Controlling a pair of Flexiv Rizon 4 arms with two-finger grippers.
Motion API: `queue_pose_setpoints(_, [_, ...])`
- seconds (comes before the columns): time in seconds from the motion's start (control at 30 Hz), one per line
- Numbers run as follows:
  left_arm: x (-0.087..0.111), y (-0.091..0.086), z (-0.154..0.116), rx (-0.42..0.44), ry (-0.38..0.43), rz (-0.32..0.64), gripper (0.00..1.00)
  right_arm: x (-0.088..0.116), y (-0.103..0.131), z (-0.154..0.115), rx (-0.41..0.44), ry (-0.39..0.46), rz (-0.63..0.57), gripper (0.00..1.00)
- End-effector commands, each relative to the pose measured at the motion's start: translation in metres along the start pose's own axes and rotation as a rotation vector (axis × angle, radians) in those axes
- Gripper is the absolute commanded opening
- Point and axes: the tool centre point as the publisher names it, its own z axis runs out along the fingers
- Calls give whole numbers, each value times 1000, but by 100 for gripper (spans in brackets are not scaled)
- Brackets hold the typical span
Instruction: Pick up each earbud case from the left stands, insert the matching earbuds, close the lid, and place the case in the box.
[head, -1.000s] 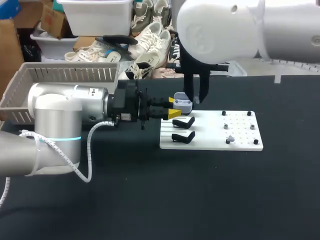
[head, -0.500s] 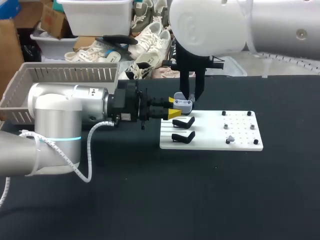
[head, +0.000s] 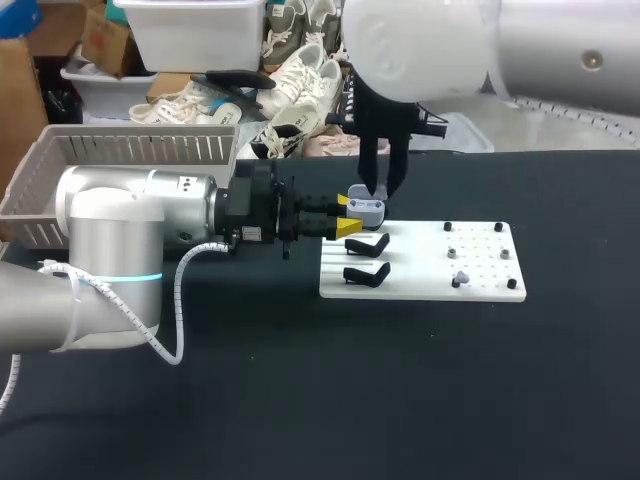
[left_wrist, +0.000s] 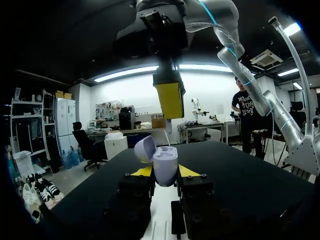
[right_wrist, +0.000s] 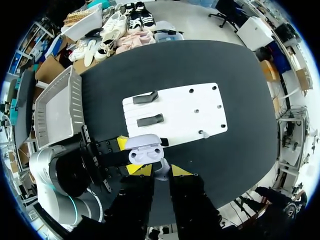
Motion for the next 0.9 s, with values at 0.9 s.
queue_pose_setpoints(0.9, [1, 1, 0, 1, -2, 1, 0, -8, 9, 16, 44, 31, -10, 0])
